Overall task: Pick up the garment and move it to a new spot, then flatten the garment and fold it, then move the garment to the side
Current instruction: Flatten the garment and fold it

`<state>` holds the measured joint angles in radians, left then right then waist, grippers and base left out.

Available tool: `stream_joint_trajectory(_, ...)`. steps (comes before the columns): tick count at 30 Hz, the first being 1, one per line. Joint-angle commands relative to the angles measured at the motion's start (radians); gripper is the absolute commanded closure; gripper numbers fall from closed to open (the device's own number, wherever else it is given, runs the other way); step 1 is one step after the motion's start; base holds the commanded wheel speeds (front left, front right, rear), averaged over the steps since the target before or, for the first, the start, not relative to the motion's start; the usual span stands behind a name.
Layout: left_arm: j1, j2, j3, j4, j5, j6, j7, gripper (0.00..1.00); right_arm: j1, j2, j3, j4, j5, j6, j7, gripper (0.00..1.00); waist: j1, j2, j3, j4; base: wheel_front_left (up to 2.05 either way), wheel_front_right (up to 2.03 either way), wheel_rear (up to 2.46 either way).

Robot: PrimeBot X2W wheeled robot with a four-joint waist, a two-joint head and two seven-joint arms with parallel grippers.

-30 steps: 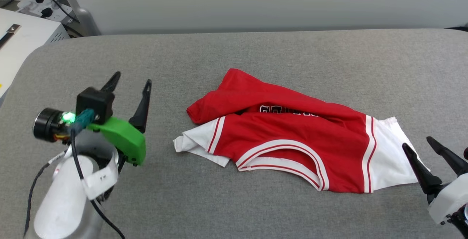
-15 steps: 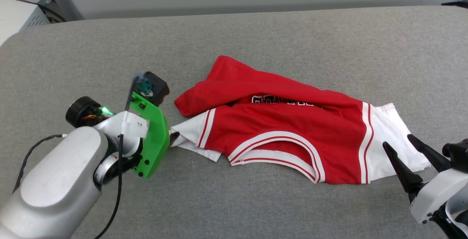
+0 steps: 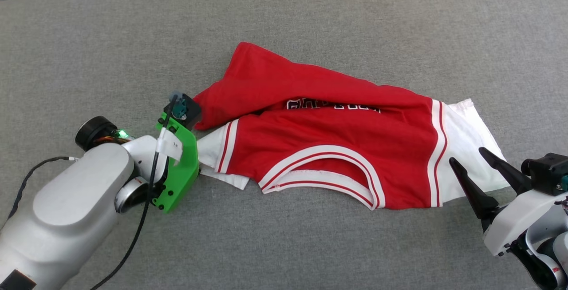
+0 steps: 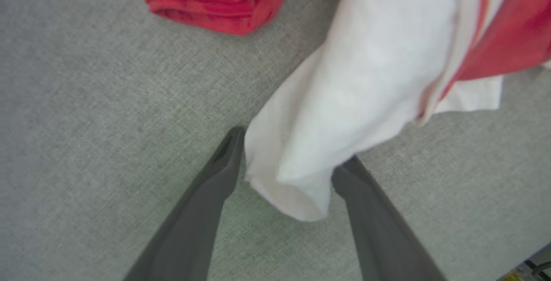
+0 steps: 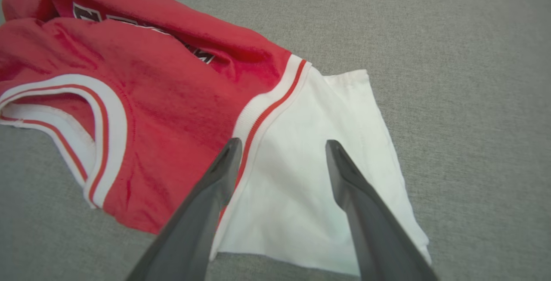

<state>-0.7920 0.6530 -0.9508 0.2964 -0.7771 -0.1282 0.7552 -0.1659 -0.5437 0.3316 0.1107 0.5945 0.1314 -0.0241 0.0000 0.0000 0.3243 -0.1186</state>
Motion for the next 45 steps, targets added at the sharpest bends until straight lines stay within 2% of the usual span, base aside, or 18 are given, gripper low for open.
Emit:
stream_joint_trajectory(1, -0.01, 0.002, -0.021, 0.021, -0.005, -0.002, -0.012, 1.0, -0.017, 0.001, 0.003, 0.008, 0.007, -0.001, -0.011, 0.0, 0.0, 0.0, 0.019, -0.017, 0.0, 0.0, 0.0)
stream_joint_trajectory(9, -0.064, 0.021, -0.053, 0.032, -0.011, -0.002, -0.158, 1.0, -0.01, -0.005, 0.014, 0.057, 0.024, -0.001, -0.041, 0.0, 0.0, 0.0, -0.048, 0.026, 0.0, 0.0, 0.0)
stream_joint_trajectory(15, -0.081, 0.067, -0.038, -0.001, 0.032, 0.008, -0.246, 1.0, 0.01, -0.008, 0.014, 0.077, 0.029, -0.001, -0.053, 0.0, 0.0, 0.0, -0.097, 0.071, 0.0, 0.0, 0.0)
stream_joint_trajectory(22, -0.072, 0.136, -0.007, -0.041, 0.092, 0.078, -0.338, 1.0, 0.027, -0.009, 0.007, 0.087, 0.022, -0.001, -0.064, 0.0, 0.0, 0.0, -0.13, 0.112, 0.0, 0.0, 0.0)
stream_joint_trajectory(24, -0.059, 0.159, -0.003, -0.047, 0.113, 0.106, -0.363, 1.0, 0.028, -0.009, 0.01, 0.086, 0.018, -0.001, -0.065, 0.0, 0.0, 0.0, -0.134, 0.114, 0.0, 0.0, 0.0)
stream_joint_trajectory(26, -0.009, 0.198, 0.002, -0.051, 0.129, 0.155, -0.406, 1.0, 0.032, -0.007, 0.011, 0.085, 0.016, -0.001, -0.067, 0.0, 0.0, 0.0, -0.143, 0.115, 0.0, 0.0, 0.0)
stream_joint_trajectory(29, 0.074, 0.221, 0.001, -0.053, 0.112, 0.197, -0.443, 1.0, 0.043, -0.006, 0.006, 0.085, 0.017, -0.001, -0.069, 0.0, 0.0, 0.0, -0.144, 0.112, 0.0, 0.0, 0.0)
stream_joint_trajectory(33, 0.205, 0.214, -0.003, -0.042, 0.054, 0.241, -0.494, 1.0, 0.062, -0.006, -0.006, 0.085, 0.017, -0.001, -0.066, 0.0, 0.0, 0.0, -0.143, 0.107, 0.0, 0.0, 0.0)
stream_joint_trajectory(37, 0.314, 0.171, -0.013, -0.025, -0.001, 0.274, -0.532, 1.0, 0.073, -0.005, -0.019, 0.084, 0.017, -0.001, -0.06, 0.0, 0.0, 0.0, -0.144, 0.105, 0.0, 0.0, 0.0)
stream_joint_trajectory(44, 0.407, 0.082, -0.015, 0.078, -0.071, 0.265, -0.604, 1.0, 0.081, -0.008, -0.025, 0.075, 0.011, -0.001, -0.037, 0.0, 0.0, 0.0, -0.17, 0.108, 0.0, 0.0, 0.0)
stream_joint_trajectory(45, 0.411, 0.077, -0.01, 0.087, -0.075, 0.268, -0.618, 0.64, 0.081, -0.009, -0.024, 0.071, 0.009, -0.001, -0.033, 0.0, 0.0, 0.0, -0.176, 0.11, 0.0, 0.0, 0.0)
